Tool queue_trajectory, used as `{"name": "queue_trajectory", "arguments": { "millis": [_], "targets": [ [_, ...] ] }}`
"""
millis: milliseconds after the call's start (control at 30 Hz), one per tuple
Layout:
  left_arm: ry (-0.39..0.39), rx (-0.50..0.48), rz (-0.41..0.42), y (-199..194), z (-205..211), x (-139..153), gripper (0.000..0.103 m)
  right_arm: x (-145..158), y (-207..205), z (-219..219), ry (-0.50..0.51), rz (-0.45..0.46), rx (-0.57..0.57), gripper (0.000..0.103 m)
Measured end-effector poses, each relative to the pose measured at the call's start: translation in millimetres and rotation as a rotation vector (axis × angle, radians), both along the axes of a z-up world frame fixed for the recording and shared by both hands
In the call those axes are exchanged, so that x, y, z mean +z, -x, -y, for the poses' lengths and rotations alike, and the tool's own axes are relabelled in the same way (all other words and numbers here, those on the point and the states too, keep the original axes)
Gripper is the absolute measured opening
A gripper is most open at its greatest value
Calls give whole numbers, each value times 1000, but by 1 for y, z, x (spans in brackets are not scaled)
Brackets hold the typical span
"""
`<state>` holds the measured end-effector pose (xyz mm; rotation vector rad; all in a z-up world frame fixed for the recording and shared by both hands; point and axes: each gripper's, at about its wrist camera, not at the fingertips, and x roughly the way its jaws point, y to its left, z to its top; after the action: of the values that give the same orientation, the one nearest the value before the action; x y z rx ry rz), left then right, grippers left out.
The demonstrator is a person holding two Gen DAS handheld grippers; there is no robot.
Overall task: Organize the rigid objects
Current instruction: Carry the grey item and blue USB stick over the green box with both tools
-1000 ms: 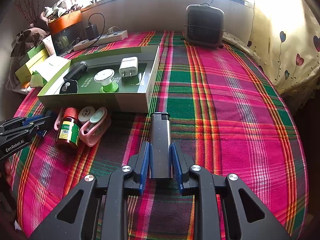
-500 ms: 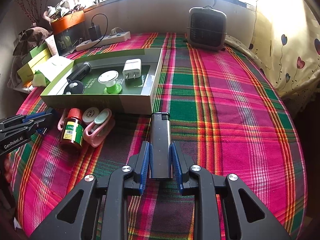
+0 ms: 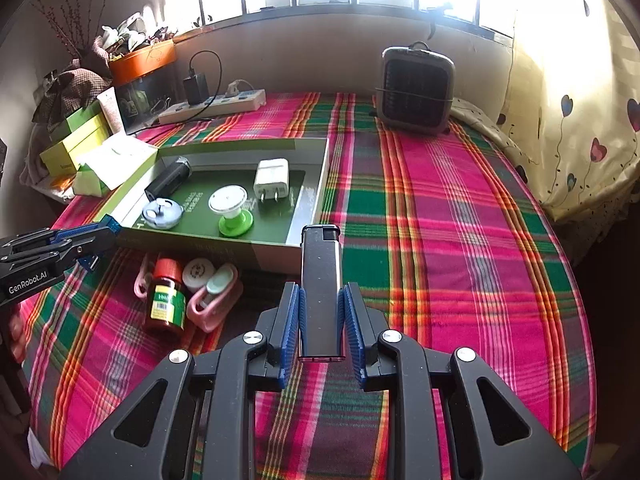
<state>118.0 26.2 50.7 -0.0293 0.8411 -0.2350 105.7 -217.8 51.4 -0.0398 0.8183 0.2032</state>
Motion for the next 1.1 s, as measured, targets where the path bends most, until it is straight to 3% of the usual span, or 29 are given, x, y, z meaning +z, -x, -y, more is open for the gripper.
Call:
{"name": "queue_trajectory", "arguments": {
  "millis": [533, 1100],
  "targets": [
    [37, -39, -4, -51, 11, 3, 21, 11, -46, -22, -22, -11, 44, 24],
    [49, -77, -42, -94, 24, -10, 21, -4, -84, -44, -4, -69, 73, 24]
  ]
}}
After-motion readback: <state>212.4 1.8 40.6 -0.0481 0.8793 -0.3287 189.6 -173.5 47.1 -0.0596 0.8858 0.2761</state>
